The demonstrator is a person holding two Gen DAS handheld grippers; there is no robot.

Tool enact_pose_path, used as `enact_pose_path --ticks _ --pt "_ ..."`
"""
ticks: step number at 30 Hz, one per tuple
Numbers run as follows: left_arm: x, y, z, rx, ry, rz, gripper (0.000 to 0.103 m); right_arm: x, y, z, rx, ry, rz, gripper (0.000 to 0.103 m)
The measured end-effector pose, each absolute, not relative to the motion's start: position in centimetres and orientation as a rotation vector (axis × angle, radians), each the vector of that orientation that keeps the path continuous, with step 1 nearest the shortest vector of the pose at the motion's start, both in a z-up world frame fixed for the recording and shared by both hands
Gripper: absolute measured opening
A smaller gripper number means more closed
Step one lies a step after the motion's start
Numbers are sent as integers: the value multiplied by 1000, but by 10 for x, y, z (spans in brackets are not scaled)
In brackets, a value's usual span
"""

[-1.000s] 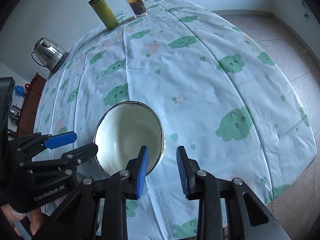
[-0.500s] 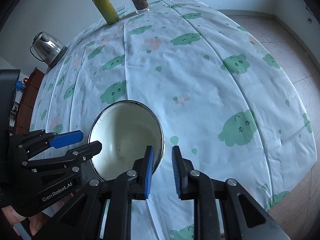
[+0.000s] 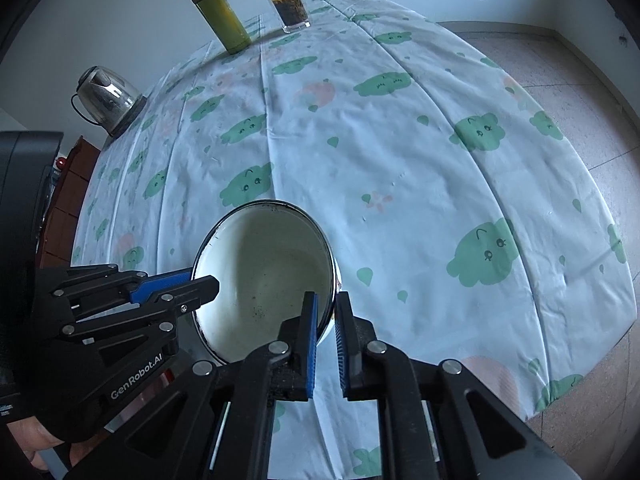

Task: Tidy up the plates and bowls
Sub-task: 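Close the left tool on the cream enamel bowl rim, then lift the cream bowl with the left tool and carry it over the pink bowl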

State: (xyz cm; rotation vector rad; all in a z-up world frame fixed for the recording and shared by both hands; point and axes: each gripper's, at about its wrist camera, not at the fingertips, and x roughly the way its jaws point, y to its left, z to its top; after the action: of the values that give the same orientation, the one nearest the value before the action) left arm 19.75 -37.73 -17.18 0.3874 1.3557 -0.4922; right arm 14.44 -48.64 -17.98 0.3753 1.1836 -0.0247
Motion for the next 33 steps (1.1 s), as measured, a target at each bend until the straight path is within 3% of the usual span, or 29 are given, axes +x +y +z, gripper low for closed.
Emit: enact_pose_path --ticks 33 --pt "187 -345 -125 304 1327 -484 8 127 -462 -131 366 1120 39 10"
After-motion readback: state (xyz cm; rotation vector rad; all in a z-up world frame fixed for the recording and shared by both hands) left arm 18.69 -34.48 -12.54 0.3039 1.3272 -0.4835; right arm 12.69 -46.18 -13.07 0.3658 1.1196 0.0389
